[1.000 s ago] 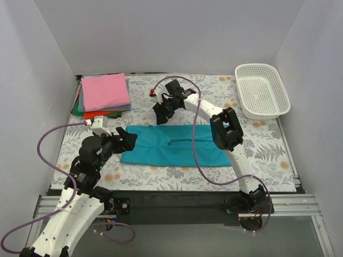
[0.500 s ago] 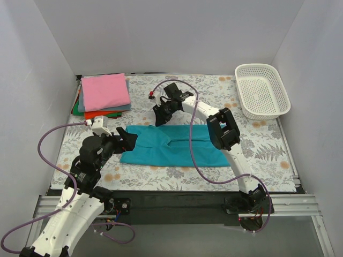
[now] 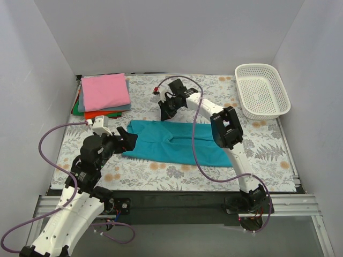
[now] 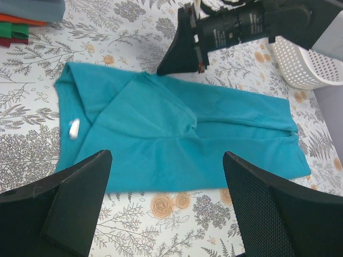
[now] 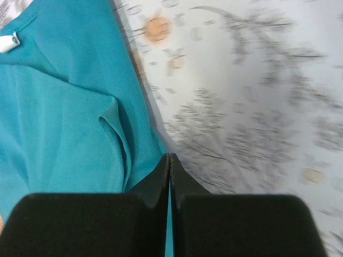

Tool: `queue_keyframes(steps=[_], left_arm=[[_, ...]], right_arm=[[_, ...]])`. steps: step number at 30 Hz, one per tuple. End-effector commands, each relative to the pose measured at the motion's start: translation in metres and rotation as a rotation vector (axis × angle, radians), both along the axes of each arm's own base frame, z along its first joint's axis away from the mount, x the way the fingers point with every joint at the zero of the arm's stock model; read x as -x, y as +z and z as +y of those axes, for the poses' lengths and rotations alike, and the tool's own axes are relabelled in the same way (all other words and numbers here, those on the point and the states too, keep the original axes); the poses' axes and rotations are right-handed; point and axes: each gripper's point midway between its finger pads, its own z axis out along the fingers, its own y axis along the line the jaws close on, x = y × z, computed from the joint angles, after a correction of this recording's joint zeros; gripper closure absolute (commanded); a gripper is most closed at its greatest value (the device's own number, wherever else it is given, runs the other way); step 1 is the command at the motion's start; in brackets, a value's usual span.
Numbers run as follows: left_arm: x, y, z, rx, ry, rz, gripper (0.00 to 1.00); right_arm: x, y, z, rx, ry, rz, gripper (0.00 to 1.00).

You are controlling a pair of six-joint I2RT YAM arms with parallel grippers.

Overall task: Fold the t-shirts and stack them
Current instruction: Fold the tshirt

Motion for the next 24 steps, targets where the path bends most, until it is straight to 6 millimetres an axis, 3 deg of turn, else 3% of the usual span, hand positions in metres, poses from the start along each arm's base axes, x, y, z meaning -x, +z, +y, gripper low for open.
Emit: queue_keyframes(steps=[1,7,11,14,18,19,20,21,22,23,24], left_arm=[[-0.001,-0.004,0.004,-0.010,0.015,0.009,0.16],[-0.002,-0.007,0.002,-0.014,0.010,0.020,0.16],[-0.003,-0.008,0.001,-0.013,0.007,0.027,0.16],[-0.003,-0.010,-0.001,-0.014,-0.002,0.038,0.16],[-0.005,-0.015,-0.008,-0.002,-0.031,0.061,0.16],[-0.005,-0.019,-0.010,0.002,-0.037,0.075,0.16],[-0.006,-0.020,-0.012,0.006,-0.041,0.081,0.16],[-0.006,-0.022,-0.014,0.015,-0.050,0.089,0.16],[-0.007,-0.024,-0.016,0.022,-0.055,0.094,0.16],[-0.007,-0.026,-0.019,0.036,-0.059,0.106,0.16],[-0.009,-0.028,-0.023,0.049,-0.076,0.114,0.16]], right_arm=[[-0.067,0.022,-0.032,0.028,-0.175,-0.116,0.99],[-0.136,0.029,-0.095,0.111,-0.404,-0.243,0.99],[-0.179,0.032,-0.151,0.183,-0.578,-0.328,0.99],[-0.199,0.044,-0.176,0.205,-0.628,-0.399,0.78],[-0.208,0.070,-0.198,0.210,-0.641,-0.467,0.68],[-0.208,0.088,-0.204,0.204,-0.643,-0.500,0.66],[-0.207,0.094,-0.207,0.205,-0.642,-0.510,0.65],[-0.201,0.093,-0.208,0.209,-0.626,-0.504,0.63],[-0.196,0.113,-0.209,0.196,-0.617,-0.533,0.62],[-0.190,0.119,-0.210,0.194,-0.602,-0.542,0.61],[-0.177,0.108,-0.209,0.200,-0.546,-0.519,0.56]])
